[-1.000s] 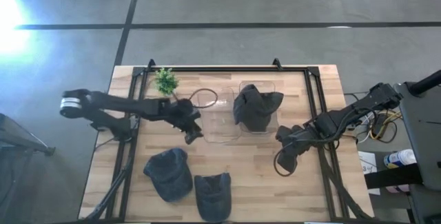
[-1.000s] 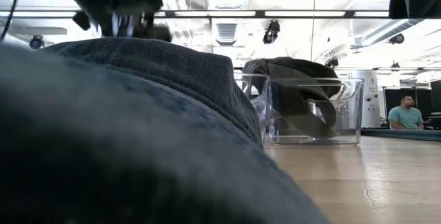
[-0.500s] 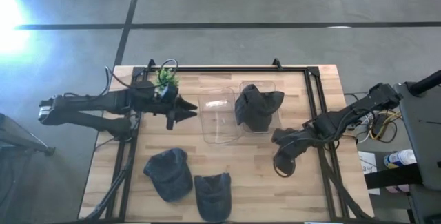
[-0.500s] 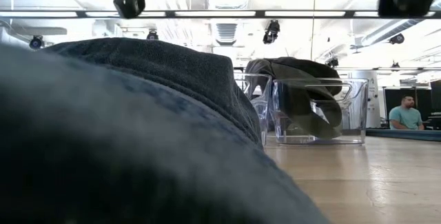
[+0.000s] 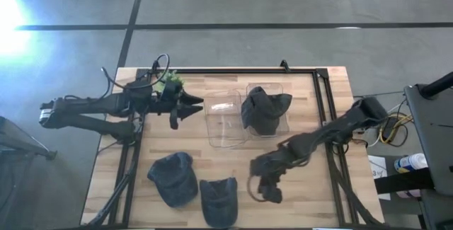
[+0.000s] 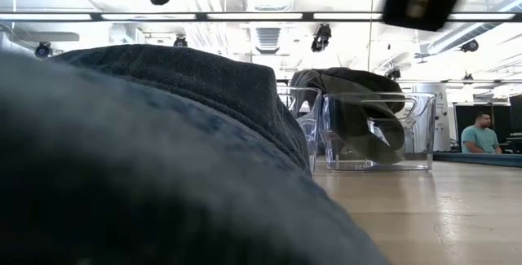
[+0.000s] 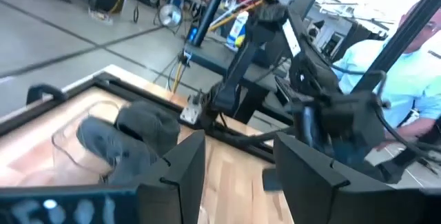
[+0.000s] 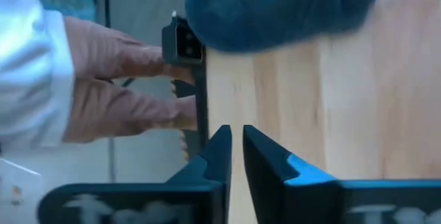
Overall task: Pick & Place hat
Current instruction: Put the left blue cap into the left transparent bin
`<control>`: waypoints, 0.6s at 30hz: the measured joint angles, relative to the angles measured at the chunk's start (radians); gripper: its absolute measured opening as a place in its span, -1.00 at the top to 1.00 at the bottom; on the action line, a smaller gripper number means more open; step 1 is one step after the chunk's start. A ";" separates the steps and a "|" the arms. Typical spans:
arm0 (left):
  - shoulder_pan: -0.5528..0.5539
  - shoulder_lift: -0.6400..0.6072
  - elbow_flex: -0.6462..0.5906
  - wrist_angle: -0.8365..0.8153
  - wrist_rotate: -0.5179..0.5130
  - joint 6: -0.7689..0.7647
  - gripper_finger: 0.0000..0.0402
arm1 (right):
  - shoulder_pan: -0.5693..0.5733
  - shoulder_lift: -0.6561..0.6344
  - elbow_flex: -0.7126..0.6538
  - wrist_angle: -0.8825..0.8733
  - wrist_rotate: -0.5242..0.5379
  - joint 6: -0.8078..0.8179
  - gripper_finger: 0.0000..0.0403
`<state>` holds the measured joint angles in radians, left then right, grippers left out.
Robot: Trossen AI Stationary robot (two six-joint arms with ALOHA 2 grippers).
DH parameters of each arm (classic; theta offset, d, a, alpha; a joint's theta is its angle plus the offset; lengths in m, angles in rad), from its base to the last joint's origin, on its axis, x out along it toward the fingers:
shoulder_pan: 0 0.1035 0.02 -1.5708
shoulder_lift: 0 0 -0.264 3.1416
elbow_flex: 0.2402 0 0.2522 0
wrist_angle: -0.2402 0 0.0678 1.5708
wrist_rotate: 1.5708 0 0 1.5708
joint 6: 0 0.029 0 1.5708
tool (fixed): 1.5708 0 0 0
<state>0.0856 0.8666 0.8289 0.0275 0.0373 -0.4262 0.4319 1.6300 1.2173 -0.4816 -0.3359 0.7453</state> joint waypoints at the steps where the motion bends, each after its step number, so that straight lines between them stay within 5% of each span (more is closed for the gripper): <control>1: 0.000 -0.001 0.006 0.002 0.000 0.008 0.18 | -0.008 0.027 0.040 -0.023 0.000 -0.034 0.78; 15: 0.000 -0.029 0.079 -0.004 0.003 0.172 0.18 | -0.139 0.303 0.471 -0.283 0.048 -0.240 0.22; 18: 0.000 -0.045 0.094 -0.060 0.029 0.171 0.18 | -0.163 0.346 0.553 -0.515 0.097 -0.238 0.22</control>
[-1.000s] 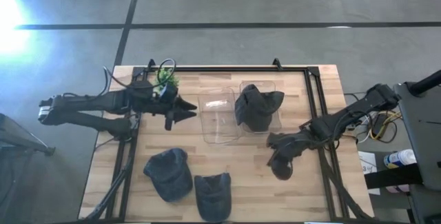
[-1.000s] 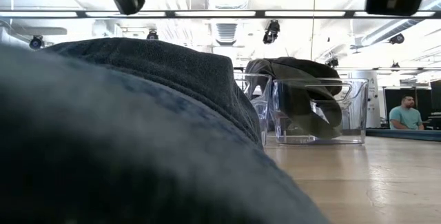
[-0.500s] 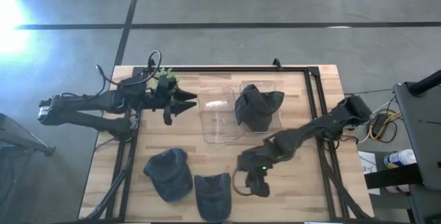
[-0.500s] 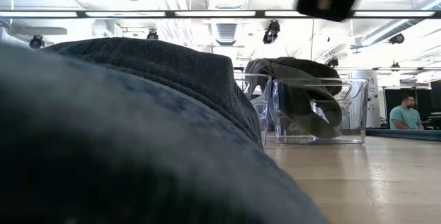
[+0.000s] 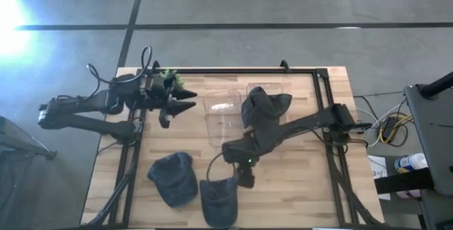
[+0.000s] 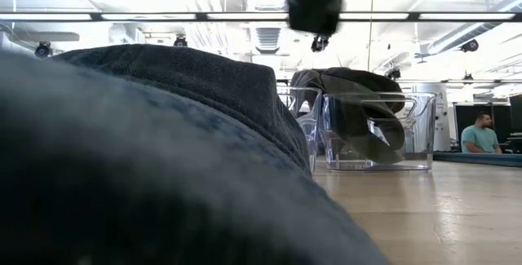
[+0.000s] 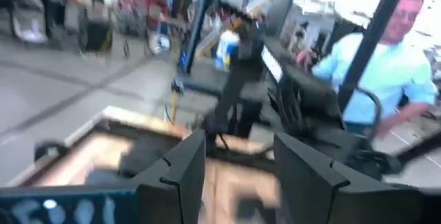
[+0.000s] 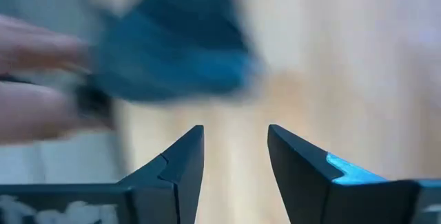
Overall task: Pick & Place hat
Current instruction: Put the left blue cap into the left transparent bin
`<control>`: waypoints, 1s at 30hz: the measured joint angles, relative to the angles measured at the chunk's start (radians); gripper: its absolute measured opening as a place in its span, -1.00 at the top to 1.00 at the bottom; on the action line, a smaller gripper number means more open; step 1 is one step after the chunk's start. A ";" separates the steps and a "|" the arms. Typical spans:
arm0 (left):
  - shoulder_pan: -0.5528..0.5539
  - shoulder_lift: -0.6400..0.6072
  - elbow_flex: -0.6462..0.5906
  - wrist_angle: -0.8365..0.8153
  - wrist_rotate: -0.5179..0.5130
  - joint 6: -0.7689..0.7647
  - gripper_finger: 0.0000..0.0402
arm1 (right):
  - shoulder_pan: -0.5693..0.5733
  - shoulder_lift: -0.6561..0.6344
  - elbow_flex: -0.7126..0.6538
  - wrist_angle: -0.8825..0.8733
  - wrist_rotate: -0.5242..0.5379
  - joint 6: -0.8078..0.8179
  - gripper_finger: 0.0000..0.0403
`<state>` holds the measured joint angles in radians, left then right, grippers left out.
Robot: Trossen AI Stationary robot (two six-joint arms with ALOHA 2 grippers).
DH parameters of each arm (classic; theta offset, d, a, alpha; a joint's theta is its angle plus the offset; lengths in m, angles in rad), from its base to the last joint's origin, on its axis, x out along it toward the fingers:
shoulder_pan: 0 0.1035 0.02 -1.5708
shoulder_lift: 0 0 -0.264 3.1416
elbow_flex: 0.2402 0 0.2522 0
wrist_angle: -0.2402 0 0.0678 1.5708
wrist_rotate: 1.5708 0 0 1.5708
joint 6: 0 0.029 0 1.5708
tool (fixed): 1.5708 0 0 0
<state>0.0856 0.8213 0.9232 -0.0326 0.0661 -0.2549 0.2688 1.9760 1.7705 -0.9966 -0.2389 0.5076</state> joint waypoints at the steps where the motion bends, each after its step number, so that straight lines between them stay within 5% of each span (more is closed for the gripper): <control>1: 0.000 -0.005 0.001 -0.038 0.009 -0.007 0.18 | -0.004 0.006 0.028 -0.120 0.060 -0.002 0.23; 5: 0.000 -0.012 -0.007 -0.267 0.021 -0.027 0.18 | 0.009 -0.055 0.057 -0.408 0.428 0.025 0.34; 10: -0.009 0.035 -0.084 -0.414 0.035 -0.124 0.18 | 0.016 -0.302 -0.060 -0.391 0.559 0.209 0.59; 16: -0.059 0.142 -0.147 -0.328 0.178 -0.198 0.18 | 0.034 -0.564 -0.288 -0.377 0.582 0.401 0.93; 30: -0.295 0.448 -0.088 -0.222 0.211 -0.342 0.18 | 0.033 -0.845 -0.566 -0.346 0.581 0.500 0.96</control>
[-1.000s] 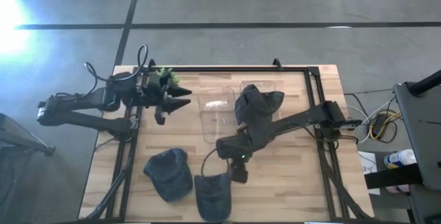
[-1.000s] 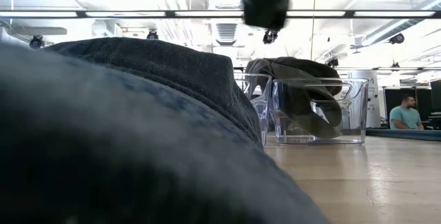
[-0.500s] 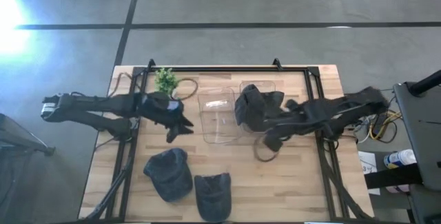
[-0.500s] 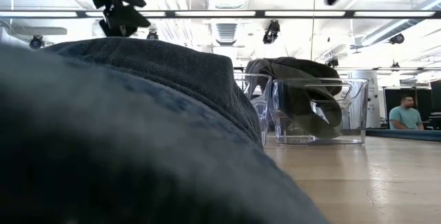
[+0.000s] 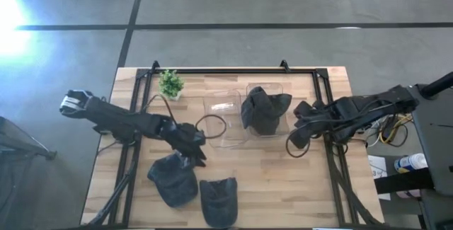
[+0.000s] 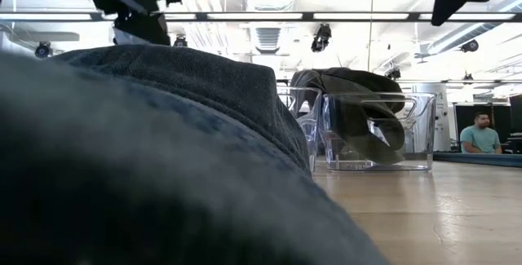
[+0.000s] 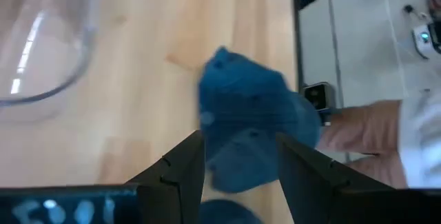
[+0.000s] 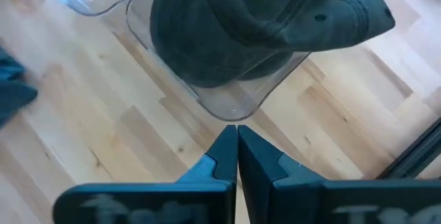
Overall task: Pick & Place hat
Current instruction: Put the left blue cap into the left transparent bin
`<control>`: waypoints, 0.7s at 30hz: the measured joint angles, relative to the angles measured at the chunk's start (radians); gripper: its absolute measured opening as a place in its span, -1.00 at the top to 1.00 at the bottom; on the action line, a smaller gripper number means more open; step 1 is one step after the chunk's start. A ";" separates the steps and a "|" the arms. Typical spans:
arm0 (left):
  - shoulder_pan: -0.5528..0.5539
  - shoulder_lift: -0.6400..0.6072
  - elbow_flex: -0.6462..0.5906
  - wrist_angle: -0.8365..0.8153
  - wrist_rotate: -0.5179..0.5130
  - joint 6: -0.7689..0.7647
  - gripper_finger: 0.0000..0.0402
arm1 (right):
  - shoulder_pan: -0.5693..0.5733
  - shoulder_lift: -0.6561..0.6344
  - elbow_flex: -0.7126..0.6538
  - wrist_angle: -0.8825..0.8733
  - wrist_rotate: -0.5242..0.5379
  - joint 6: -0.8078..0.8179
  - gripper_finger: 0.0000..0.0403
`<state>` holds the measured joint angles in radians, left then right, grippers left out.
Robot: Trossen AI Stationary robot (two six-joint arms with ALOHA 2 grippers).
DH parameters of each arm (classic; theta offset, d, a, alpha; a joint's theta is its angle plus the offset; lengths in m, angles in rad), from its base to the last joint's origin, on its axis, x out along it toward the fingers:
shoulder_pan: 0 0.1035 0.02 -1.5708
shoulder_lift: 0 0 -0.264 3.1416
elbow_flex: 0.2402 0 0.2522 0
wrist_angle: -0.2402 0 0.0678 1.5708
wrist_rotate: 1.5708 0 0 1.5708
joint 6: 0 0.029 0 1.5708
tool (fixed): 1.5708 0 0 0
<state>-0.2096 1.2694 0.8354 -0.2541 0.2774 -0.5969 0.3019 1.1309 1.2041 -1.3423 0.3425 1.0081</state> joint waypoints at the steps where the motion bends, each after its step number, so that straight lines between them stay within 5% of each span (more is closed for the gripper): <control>1: -0.007 0.013 0.015 0.000 0.004 -0.006 0.18 | 0.001 -0.008 -0.005 -0.001 0.000 -0.008 0.96; 5: -0.008 0.030 0.079 -0.129 0.004 -0.007 0.18 | 0.001 -0.033 -0.027 0.000 -0.002 -0.020 0.96; 12: 0.030 -0.086 0.138 -0.637 -0.099 0.042 0.18 | 0.001 -0.073 -0.056 -0.004 -0.009 -0.040 0.96; 21: 0.062 -0.311 -0.004 -0.679 -0.114 -0.076 0.18 | 0.001 -0.091 -0.071 -0.004 -0.009 -0.051 0.96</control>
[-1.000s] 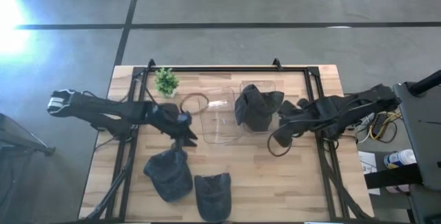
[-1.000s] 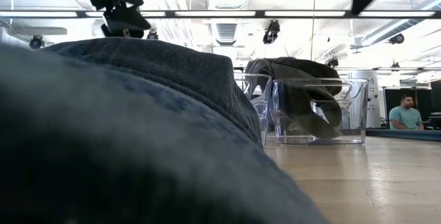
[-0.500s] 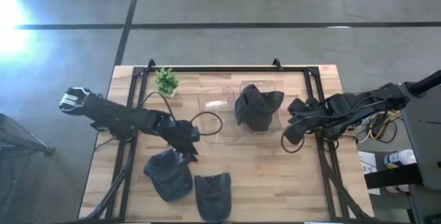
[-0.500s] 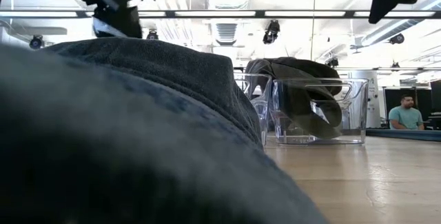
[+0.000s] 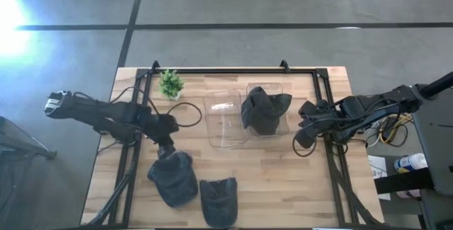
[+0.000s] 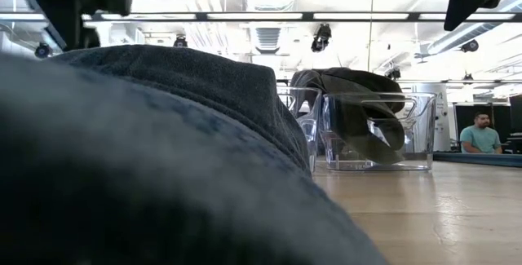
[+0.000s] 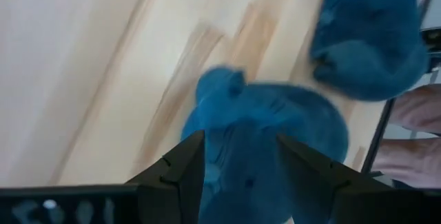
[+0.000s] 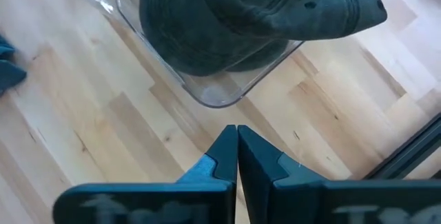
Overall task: Pick & Place hat
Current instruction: Put the left blue cap into the left transparent bin
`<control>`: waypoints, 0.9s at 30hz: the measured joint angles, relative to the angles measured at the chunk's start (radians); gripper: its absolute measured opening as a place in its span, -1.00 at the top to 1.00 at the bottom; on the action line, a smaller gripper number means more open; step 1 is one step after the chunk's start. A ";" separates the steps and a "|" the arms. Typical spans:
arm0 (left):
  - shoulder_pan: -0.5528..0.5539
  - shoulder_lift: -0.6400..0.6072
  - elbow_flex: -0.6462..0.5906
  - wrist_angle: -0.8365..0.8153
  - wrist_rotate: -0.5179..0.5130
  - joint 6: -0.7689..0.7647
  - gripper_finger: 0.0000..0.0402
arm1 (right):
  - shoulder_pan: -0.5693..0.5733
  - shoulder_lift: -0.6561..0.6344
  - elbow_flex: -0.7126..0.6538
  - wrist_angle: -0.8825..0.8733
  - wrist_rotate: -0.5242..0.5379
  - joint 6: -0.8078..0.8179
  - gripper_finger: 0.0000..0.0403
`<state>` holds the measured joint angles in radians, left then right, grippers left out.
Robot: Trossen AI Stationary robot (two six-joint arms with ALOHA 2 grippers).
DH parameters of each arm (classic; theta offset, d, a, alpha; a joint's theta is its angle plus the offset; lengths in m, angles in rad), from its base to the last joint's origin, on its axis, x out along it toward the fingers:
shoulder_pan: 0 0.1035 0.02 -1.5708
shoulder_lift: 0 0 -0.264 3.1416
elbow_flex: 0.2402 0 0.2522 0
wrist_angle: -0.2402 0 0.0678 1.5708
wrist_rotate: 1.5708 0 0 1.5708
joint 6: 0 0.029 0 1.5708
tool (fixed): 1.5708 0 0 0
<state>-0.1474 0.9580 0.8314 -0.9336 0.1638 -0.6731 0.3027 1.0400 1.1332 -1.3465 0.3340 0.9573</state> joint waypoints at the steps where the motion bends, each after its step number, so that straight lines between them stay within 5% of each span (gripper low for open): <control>1: 0.000 -0.013 -0.024 -0.002 0.011 -0.015 0.18 | 0.000 0.002 0.000 -0.001 0.000 0.000 0.96; 10: 0.000 -0.049 -0.204 0.084 0.169 -0.089 0.18 | 0.000 0.002 0.010 0.003 0.004 0.001 0.96; 27: 0.000 -0.047 -0.324 0.195 0.224 -0.090 0.18 | 0.000 0.001 0.021 0.010 0.005 0.004 0.96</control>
<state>-0.1474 0.9112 0.5072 -0.7381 0.3878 -0.7635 0.3027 1.0412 1.1538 -1.3369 0.3393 0.9611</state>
